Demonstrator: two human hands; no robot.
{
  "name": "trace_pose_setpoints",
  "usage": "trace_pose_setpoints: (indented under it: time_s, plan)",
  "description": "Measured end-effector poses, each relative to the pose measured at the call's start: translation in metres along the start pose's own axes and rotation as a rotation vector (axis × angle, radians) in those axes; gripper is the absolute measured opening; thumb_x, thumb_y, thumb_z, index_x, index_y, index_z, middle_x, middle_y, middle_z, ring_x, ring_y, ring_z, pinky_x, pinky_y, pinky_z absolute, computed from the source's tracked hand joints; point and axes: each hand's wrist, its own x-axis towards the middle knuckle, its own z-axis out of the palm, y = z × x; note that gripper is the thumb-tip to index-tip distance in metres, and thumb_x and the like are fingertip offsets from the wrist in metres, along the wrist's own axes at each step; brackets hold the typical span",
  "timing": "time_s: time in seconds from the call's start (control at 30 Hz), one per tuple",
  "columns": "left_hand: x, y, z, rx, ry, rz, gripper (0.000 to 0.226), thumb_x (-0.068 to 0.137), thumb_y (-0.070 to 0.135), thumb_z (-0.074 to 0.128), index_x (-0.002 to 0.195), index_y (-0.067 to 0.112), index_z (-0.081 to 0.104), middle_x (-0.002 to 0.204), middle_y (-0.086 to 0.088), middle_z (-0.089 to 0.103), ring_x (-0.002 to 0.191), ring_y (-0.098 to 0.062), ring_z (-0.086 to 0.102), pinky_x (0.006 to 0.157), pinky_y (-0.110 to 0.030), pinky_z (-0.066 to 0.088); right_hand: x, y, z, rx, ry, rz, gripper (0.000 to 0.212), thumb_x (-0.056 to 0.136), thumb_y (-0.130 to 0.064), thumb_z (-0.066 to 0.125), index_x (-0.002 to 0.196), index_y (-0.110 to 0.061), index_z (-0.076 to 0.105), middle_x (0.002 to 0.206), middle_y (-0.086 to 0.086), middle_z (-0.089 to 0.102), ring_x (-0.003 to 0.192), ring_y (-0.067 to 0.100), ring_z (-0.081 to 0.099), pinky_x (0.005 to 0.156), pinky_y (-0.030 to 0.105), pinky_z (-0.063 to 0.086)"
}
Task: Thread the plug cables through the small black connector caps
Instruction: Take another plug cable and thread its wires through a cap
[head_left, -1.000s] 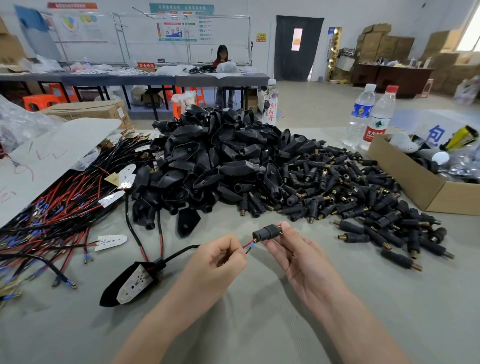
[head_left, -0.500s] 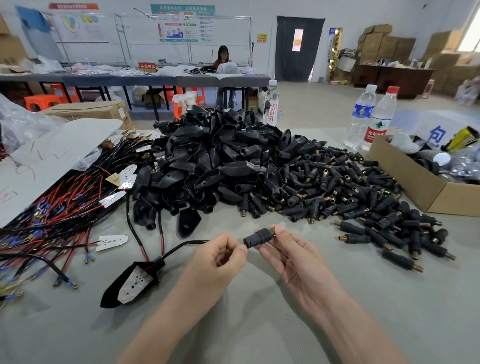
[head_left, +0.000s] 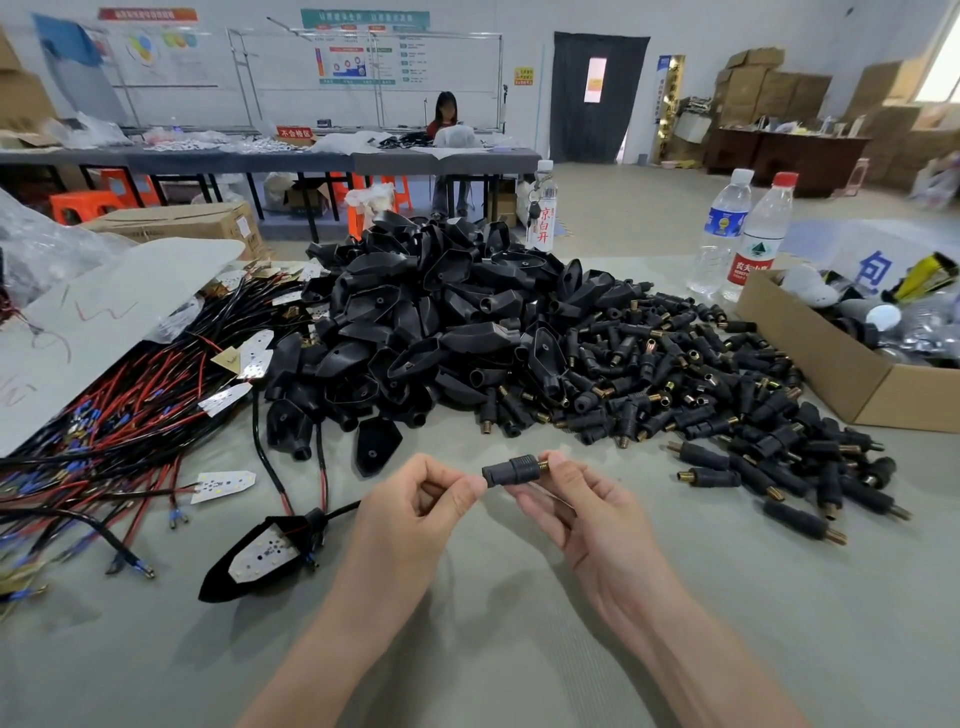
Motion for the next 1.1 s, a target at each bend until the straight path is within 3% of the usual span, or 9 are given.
trace_pose_setpoints:
  time_s: [0.13, 0.33, 0.43, 0.57, 0.63, 0.77, 0.93, 1.1]
  plan:
    - [0.003, -0.002, -0.002, 0.000, -0.029, -0.022, 0.013, 0.090, 0.040, 0.069, 0.079, 0.032, 0.066, 0.056, 0.007, 0.049, 0.055, -0.012, 0.041, 0.055, -0.030, 0.035, 0.000, 0.001, 0.000, -0.027, -0.002, -0.052, 0.037, 0.087, -0.024, 0.063, 0.107, 0.007, 0.066, 0.108, 0.023, 0.073, 0.103, 0.029, 0.072, 0.079, 0.022, 0.058]
    - [0.004, -0.002, -0.001, -0.082, -0.133, -0.056, 0.023, 0.096, 0.038, 0.062, 0.076, 0.026, 0.067, 0.063, 0.009, 0.053, 0.057, -0.011, 0.042, 0.056, -0.023, 0.037, 0.000, -0.001, 0.001, 0.003, 0.030, -0.063, 0.028, 0.091, -0.016, 0.058, 0.110, 0.003, 0.064, 0.110, 0.021, 0.074, 0.097, 0.024, 0.074, 0.074, 0.020, 0.058]
    - [0.002, -0.004, 0.003, -0.064, -0.086, -0.035, 0.022, 0.096, 0.038, 0.063, 0.077, 0.028, 0.067, 0.063, 0.009, 0.053, 0.056, -0.010, 0.040, 0.056, -0.027, 0.035, -0.001, 0.003, 0.003, 0.038, 0.039, -0.028, 0.025, 0.096, -0.012, 0.054, 0.112, 0.005, 0.063, 0.111, 0.022, 0.073, 0.097, 0.024, 0.074, 0.073, 0.020, 0.059]
    - [-0.003, -0.003, 0.009, -0.101, 0.001, 0.004, 0.021, 0.085, 0.053, 0.066, 0.081, 0.033, 0.067, 0.060, 0.007, 0.051, 0.055, -0.012, 0.042, 0.056, -0.036, 0.036, 0.001, 0.006, 0.004, 0.054, 0.040, -0.028, 0.025, 0.097, -0.011, 0.054, 0.114, 0.005, 0.063, 0.111, 0.022, 0.073, 0.098, 0.025, 0.074, 0.074, 0.020, 0.059]
    - [-0.001, -0.002, 0.009, -0.149, 0.001, 0.007, 0.014, 0.089, 0.047, 0.068, 0.085, 0.033, 0.069, 0.064, 0.000, 0.056, 0.059, -0.014, 0.049, 0.061, -0.036, 0.045, 0.003, 0.004, 0.003, 0.070, 0.048, -0.048, 0.024, 0.097, -0.012, 0.054, 0.113, 0.003, 0.065, 0.110, 0.021, 0.073, 0.097, 0.024, 0.074, 0.074, 0.020, 0.058]
    - [0.001, -0.002, 0.008, -0.235, -0.015, -0.030, 0.011, 0.093, 0.020, 0.068, 0.084, 0.024, 0.072, 0.065, 0.001, 0.063, 0.063, -0.011, 0.060, 0.065, -0.018, 0.051, 0.004, 0.002, 0.000, 0.111, 0.065, -0.052, 0.029, 0.089, -0.015, 0.061, 0.112, 0.002, 0.067, 0.107, 0.019, 0.074, 0.096, 0.021, 0.074, 0.074, 0.019, 0.058]
    - [0.000, -0.005, 0.012, -0.183, -0.024, -0.029, 0.011, 0.094, 0.021, 0.068, 0.085, 0.026, 0.072, 0.064, 0.002, 0.063, 0.063, -0.010, 0.060, 0.066, -0.020, 0.051, 0.003, 0.003, 0.001, 0.164, 0.009, -0.026, 0.025, 0.080, -0.010, 0.067, 0.100, 0.004, 0.065, 0.117, 0.020, 0.071, 0.106, 0.022, 0.071, 0.078, 0.021, 0.058]
    - [0.001, -0.005, 0.009, -0.212, -0.038, -0.034, 0.016, 0.096, 0.021, 0.067, 0.093, 0.035, 0.073, 0.072, 0.002, 0.070, 0.071, -0.009, 0.065, 0.074, -0.019, 0.053, 0.004, 0.003, 0.001, 0.175, 0.024, -0.035, 0.024, 0.079, -0.009, 0.067, 0.098, 0.004, 0.065, 0.115, 0.019, 0.072, 0.102, 0.020, 0.073, 0.079, 0.021, 0.059]
